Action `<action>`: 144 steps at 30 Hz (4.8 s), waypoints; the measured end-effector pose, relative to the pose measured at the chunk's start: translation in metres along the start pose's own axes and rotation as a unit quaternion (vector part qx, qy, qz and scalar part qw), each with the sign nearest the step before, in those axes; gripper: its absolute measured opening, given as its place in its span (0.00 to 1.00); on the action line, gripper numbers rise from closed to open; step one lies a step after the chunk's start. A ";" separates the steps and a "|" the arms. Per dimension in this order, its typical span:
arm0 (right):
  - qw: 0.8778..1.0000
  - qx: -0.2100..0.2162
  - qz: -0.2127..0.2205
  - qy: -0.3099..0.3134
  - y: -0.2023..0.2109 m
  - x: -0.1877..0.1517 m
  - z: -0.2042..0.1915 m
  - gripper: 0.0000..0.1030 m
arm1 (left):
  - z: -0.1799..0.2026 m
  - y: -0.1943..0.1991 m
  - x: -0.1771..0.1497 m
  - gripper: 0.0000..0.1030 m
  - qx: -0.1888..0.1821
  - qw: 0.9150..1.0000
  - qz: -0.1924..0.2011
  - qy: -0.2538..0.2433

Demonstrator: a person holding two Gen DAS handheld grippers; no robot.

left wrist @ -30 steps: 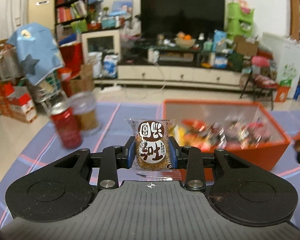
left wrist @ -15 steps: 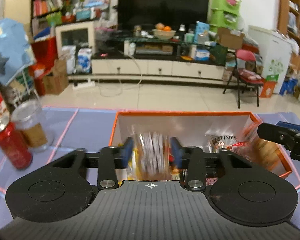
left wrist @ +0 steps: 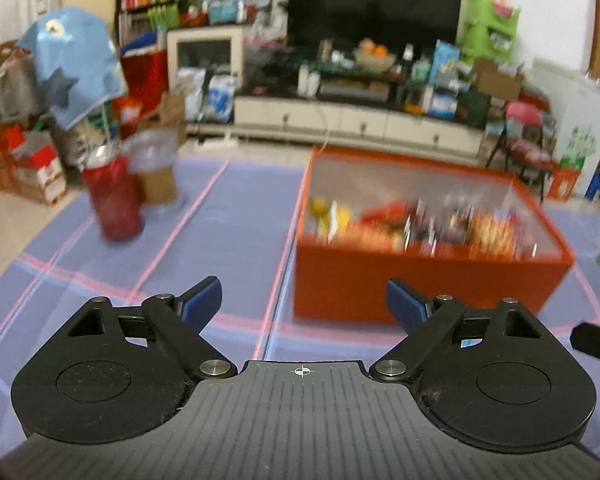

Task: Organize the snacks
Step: 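Carry both snacks over the orange box and open both tools to drop them, then grasp the blue snack bag with the left tool while the right grasps the clear pastry bag, then lift both bags and carry them over the orange box, then open both tools over the box to drop the bags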

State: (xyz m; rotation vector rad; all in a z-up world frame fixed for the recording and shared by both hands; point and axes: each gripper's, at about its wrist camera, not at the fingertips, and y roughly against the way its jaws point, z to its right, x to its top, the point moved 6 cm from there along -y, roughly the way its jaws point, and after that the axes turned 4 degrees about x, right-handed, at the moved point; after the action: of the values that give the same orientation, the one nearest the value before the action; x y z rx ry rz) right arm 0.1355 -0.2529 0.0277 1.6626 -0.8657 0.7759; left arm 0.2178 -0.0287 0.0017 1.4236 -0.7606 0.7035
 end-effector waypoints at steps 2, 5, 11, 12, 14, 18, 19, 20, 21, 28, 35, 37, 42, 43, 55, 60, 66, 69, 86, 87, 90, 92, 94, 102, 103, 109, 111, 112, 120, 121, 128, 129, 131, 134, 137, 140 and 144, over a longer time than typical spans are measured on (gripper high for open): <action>0.999 0.002 -0.020 -0.029 0.004 -0.027 -0.009 0.71 | -0.002 0.002 -0.010 0.71 0.004 1.000 -0.008 -0.012; 0.999 -0.004 -0.037 -0.014 -0.003 -0.050 -0.031 0.71 | -0.008 0.005 -0.015 0.71 0.012 1.000 -0.002 -0.008; 0.998 -0.022 -0.064 -0.013 -0.033 -0.061 -0.048 0.72 | -0.021 -0.004 -0.016 0.71 0.010 1.000 -0.009 0.012; 0.998 -0.025 -0.063 -0.017 -0.034 -0.060 -0.048 0.72 | -0.021 -0.006 -0.017 0.71 0.008 1.000 -0.013 0.012; 0.998 -0.028 -0.050 -0.023 -0.031 -0.057 -0.043 0.72 | -0.019 -0.011 -0.016 0.71 0.000 1.000 -0.021 0.011; 0.996 -0.027 -0.083 -0.034 -0.047 -0.069 -0.039 0.72 | -0.004 -0.014 -0.011 0.71 -0.021 1.000 -0.020 0.011; 0.995 -0.022 -0.090 -0.038 -0.052 -0.072 -0.040 0.72 | 0.001 -0.013 -0.011 0.71 -0.027 0.999 -0.019 0.005; 0.995 -0.021 -0.094 -0.037 -0.055 -0.075 -0.041 0.72 | 0.006 -0.013 -0.012 0.71 -0.031 0.999 -0.019 -0.002; 0.994 -0.022 -0.102 -0.031 -0.060 -0.077 -0.042 0.72 | 0.010 -0.013 -0.013 0.71 -0.033 0.999 -0.021 -0.011; 0.991 -0.015 -0.133 0.006 -0.043 -0.087 -0.023 0.64 | 0.043 -0.014 -0.025 0.71 -0.071 0.996 -0.035 -0.049; 0.985 -0.028 -0.164 0.036 -0.016 -0.089 0.028 0.65 | 0.092 -0.021 -0.036 0.73 -0.125 0.978 -0.023 -0.163; 0.983 -0.022 -0.176 0.050 -0.014 -0.089 0.036 0.66 | 0.102 -0.031 -0.039 0.70 -0.140 0.974 -0.032 -0.176; 0.979 -0.003 -0.189 0.079 -0.013 -0.094 0.042 0.69 | 0.113 -0.061 -0.040 0.42 -0.179 0.969 -0.074 -0.152; 0.979 -0.002 -0.187 0.084 -0.013 -0.094 0.044 0.69 | 0.115 -0.067 -0.042 0.43 -0.189 0.967 -0.084 -0.148; 0.981 -0.012 -0.175 0.087 -0.017 -0.091 0.047 0.66 | 0.126 -0.073 -0.056 0.34 -0.206 0.964 -0.106 -0.132; 0.981 -0.018 -0.173 0.084 -0.017 -0.090 0.049 0.63 | 0.131 -0.057 -0.057 0.24 -0.183 0.966 -0.088 -0.161; 0.983 -0.026 -0.161 0.083 -0.014 -0.086 0.046 0.60 | 0.123 -0.037 -0.043 0.07 -0.130 0.977 -0.048 -0.164; 0.985 -0.028 -0.147 0.089 -0.008 -0.080 0.039 0.60 | 0.117 -0.032 -0.038 0.01 -0.120 0.980 -0.039 -0.156; 0.986 -0.013 -0.138 0.092 -0.006 -0.078 0.025 0.60 | 0.077 -0.009 -0.034 0.00 -0.123 0.985 -0.025 -0.122; 0.987 -0.012 -0.135 0.091 -0.005 -0.077 0.025 0.60 | 0.075 -0.007 -0.032 0.00 -0.121 0.985 -0.020 -0.120; 0.989 -0.011 -0.117 0.092 0.000 -0.070 0.023 0.60 | 0.072 0.002 -0.028 0.00 -0.119 0.985 -0.004 -0.122; 0.990 -0.012 -0.103 0.100 0.005 -0.065 0.020 0.60 | 0.072 0.010 -0.024 0.00 -0.122 0.985 0.007 -0.121; 0.991 -0.010 -0.089 0.104 0.009 -0.060 0.017 0.60 | 0.073 0.017 -0.022 0.00 -0.125 0.985 0.015 -0.120; 0.990 -0.019 -0.041 0.133 0.025 -0.041 0.005 0.60 | 0.076 0.031 -0.014 0.00 -0.126 0.984 0.034 -0.122; 0.989 -0.022 -0.038 0.139 0.026 -0.040 0.002 0.60 | 0.075 0.033 -0.013 0.00 -0.123 0.984 0.037 -0.121; 0.989 -0.019 -0.044 0.142 0.023 -0.039 -0.005 0.60 | 0.071 0.032 -0.013 0.00 -0.092 0.988 0.027 -0.119; 0.989 -0.017 -0.045 0.143 0.023 -0.039 -0.008 0.60 | 0.070 0.031 -0.014 0.00 -0.085 0.989 0.022 -0.117; 0.989 -0.016 -0.045 0.142 0.023 -0.038 -0.010 0.60 | 0.069 0.031 -0.014 0.00 -0.083 0.990 0.022 -0.115; 0.989 -0.013 -0.036 0.141 0.022 -0.032 -0.023 0.60 | 0.059 0.050 -0.002 0.00 -0.080 0.990 0.046 -0.103; 0.989 -0.012 -0.032 0.142 0.023 -0.029 -0.026 0.60 | 0.057 0.053 0.004 0.00 -0.083 0.990 0.051 -0.101; 0.994 -0.016 0.008 0.105 0.023 0.022 -0.013 0.60 | 0.033 0.063 0.053 0.00 -0.101 0.991 0.076 -0.044; 0.995 -0.019 0.015 0.099 0.022 0.030 -0.009 0.60 | 0.032 0.059 0.060 0.00 -0.099 0.991 0.079 -0.041; 0.996 -0.021 0.026 0.085 0.014 0.050 0.000 0.60 | 0.031 0.044 0.078 0.00 -0.099 0.991 0.083 -0.029; 0.998 -0.007 0.027 0.059 -0.013 0.080 0.009 0.60 | 0.035 0.015 0.098 0.00 -0.087 0.993 0.076 -0.019; 0.998 0.012 0.014 0.052 -0.047 0.102 0.003 0.60 | 0.046 -0.018 0.107 0.00 -0.070 0.995 0.067 -0.033; 0.998 0.019 -0.002 0.057 -0.081 0.114 -0.008 0.60 | 0.054 -0.047 0.111 0.00 -0.064 0.996 0.052 -0.038; 0.997 0.015 -0.013 0.072 -0.112 0.119 -0.019 0.60 | 0.061 -0.075 0.113 0.00 -0.062 0.996 0.046 -0.034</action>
State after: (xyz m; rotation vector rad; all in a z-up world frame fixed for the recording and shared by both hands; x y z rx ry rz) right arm 0.2919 -0.2331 0.0750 1.6195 -0.7333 0.8842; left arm 0.3424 -0.0947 0.0491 1.3124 -0.9131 0.6690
